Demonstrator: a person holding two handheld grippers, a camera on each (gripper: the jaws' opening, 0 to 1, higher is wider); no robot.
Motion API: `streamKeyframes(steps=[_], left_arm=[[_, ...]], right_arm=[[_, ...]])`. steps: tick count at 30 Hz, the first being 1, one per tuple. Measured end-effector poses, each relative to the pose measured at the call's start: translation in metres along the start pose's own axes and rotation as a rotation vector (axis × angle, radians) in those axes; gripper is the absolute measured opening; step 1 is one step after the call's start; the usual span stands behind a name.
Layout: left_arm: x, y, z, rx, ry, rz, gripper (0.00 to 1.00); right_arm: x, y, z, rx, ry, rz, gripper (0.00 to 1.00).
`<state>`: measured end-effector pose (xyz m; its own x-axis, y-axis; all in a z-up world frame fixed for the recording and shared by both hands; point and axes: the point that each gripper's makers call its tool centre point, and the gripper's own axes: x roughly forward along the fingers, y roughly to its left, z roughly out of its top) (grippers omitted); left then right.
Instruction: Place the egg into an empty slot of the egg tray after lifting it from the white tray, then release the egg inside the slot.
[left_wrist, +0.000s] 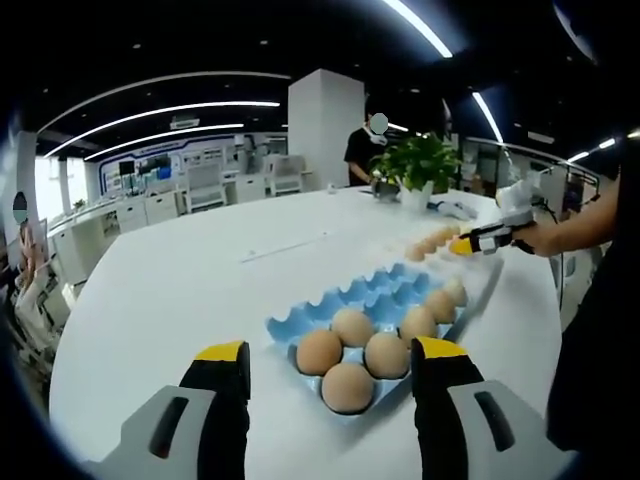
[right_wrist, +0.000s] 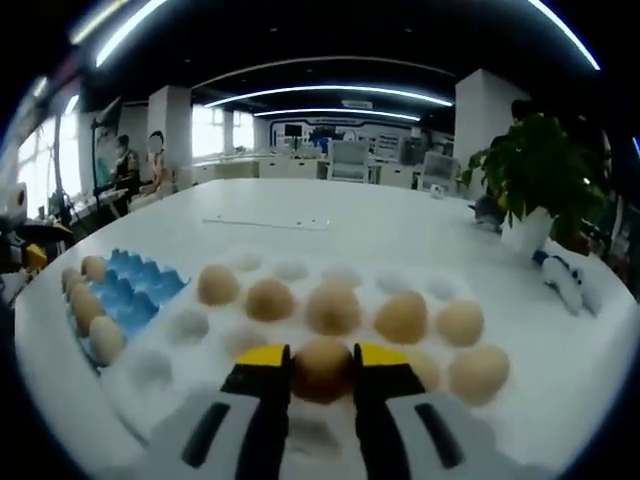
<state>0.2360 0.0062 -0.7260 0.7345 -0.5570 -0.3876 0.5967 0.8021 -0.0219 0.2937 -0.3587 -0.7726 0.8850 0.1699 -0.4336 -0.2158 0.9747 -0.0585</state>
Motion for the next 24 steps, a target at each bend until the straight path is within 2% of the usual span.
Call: streamKeyframes(steps=[3,5,7,10,18,20,24], left_arm=[[-0.002,0.002,0.001,-0.001,-0.004,0.008,0.66],[-0.003,0.005,-0.001,0.003,0.002,0.018,0.66],[-0.004,0.006,-0.002,-0.005,0.002,0.019,0.67],[-0.003,0.005,-0.002,-0.002,0.003,0.018,0.67],[-0.002,0.004,-0.002,0.001,0.003,0.013,0.67],[-0.002,0.003,-0.002,0.001,0.004,0.012,0.67],[-0.002,0.003,-0.002,0.002,0.005,0.009,0.66]], right_arm=[[-0.005,-0.001,0.008,-0.006,-0.038,-0.026,0.24],[-0.006,-0.001,0.013,0.016,-0.038,-0.015,0.24],[-0.007,0.001,0.02,-0.013,-0.053,-0.007,0.24],[-0.008,0.009,0.029,-0.009,-0.068,0.016,0.24],[-0.008,0.046,0.052,0.0,-0.117,0.109,0.24],[-0.007,0.064,0.057,0.007,-0.128,0.167,0.24],[-0.003,0.087,0.062,-0.016,-0.138,0.23,0.24]])
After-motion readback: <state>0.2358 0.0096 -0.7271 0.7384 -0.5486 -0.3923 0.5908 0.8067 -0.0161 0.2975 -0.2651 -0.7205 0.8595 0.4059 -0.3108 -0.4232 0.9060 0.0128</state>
